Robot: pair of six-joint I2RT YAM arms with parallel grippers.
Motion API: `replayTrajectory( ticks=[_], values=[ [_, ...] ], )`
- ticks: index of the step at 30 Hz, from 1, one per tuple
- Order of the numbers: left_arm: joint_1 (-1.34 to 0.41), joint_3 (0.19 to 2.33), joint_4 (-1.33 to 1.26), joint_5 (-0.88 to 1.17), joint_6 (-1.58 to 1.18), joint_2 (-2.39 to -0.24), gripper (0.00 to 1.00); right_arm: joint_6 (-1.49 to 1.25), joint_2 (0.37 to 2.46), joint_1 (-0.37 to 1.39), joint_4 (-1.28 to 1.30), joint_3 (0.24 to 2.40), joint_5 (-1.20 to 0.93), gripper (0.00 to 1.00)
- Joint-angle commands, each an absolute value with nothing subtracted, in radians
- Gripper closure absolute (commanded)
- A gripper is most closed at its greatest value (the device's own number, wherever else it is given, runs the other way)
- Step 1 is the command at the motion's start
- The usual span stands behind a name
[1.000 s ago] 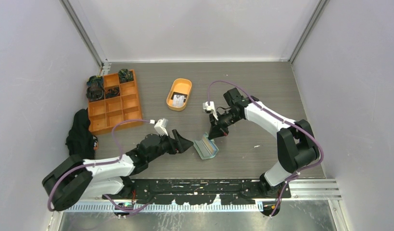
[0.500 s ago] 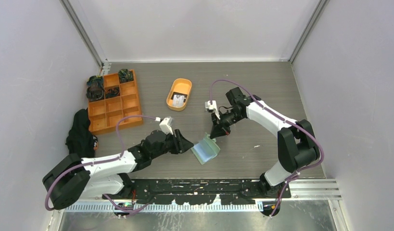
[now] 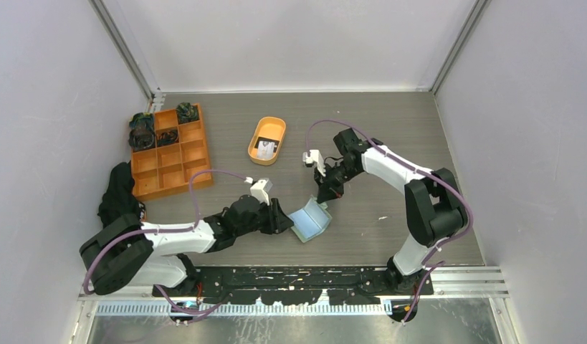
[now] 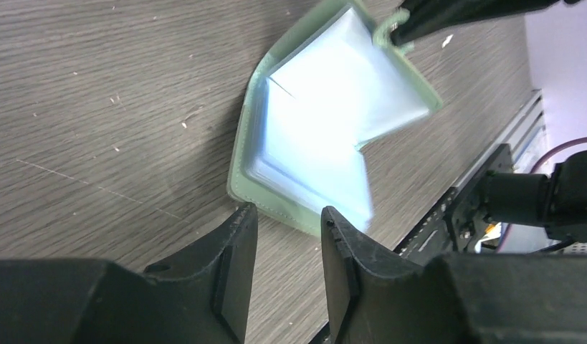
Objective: Put the credit cards into the card holder
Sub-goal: Open the card holder at the center of the board.
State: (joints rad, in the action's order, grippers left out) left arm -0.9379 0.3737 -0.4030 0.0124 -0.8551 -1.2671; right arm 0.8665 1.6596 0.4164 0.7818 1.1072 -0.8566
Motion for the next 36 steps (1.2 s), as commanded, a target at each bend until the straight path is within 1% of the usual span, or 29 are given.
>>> replayTrajectory(
  ticks=[1, 3, 6, 11, 15, 18, 22, 24, 27, 28, 31, 36],
  values=[
    [-0.943, 0.388, -0.482, 0.008, -0.805, -1.293, 0.60, 0.832, 1.700, 0.413, 0.744, 1.140, -0.637, 0.91],
    [-0.943, 0.370, -0.516, 0.008, -0.815, -1.297, 0.59, 0.824, 1.704, 0.414, 0.737, 1.137, -0.589, 0.91],
    [-0.943, 0.370, -0.533, 0.018, -0.821, -1.302, 0.56, 0.833, 1.713, 0.413, 0.771, 1.151, -0.581, 0.87],
    [-0.944, 0.385, -0.530, 0.023, -0.822, -1.326, 0.55, 0.823, 1.714, 0.414, 0.795, 1.172, -0.538, 0.77],
    [-0.944, 0.385, -0.523, 0.015, -0.838, -1.354, 0.56, 0.741, 1.670, 0.413, 0.753, 1.175, -0.476, 0.69],
    [-0.945, 0.377, -0.533, 0.027, -0.846, -1.350, 0.57, 0.690, 1.563, 0.413, 0.679, 1.127, -0.570, 0.59],
    [-0.949, 0.359, -0.559, 0.030, -0.847, -1.319, 0.56, 0.673, 1.405, 0.413, 0.581, 1.044, -0.667, 0.52],
    [-0.956, 0.358, -0.558, 0.024, -0.839, -1.296, 0.55, 0.676, 1.339, 0.413, 0.552, 1.011, -0.731, 0.46],
    [-0.967, 0.385, -0.541, 0.026, -0.827, -1.283, 0.53, 0.717, 1.285, 0.414, 0.582, 0.985, -0.915, 0.40],
    [-0.968, 0.402, -0.534, 0.033, -0.821, -1.288, 0.53, 0.758, 1.284, 0.417, 0.612, 0.981, -1.008, 0.38],
    [-0.969, 0.461, -0.534, 0.062, -0.809, -1.350, 0.54, 0.818, 1.303, 0.449, 0.682, 0.984, -1.098, 0.38],
    [-0.968, 0.564, -0.618, 0.074, -0.804, -1.528, 0.59, 0.920, 1.355, 0.479, 0.777, 1.010, -1.063, 0.41]
  ],
)
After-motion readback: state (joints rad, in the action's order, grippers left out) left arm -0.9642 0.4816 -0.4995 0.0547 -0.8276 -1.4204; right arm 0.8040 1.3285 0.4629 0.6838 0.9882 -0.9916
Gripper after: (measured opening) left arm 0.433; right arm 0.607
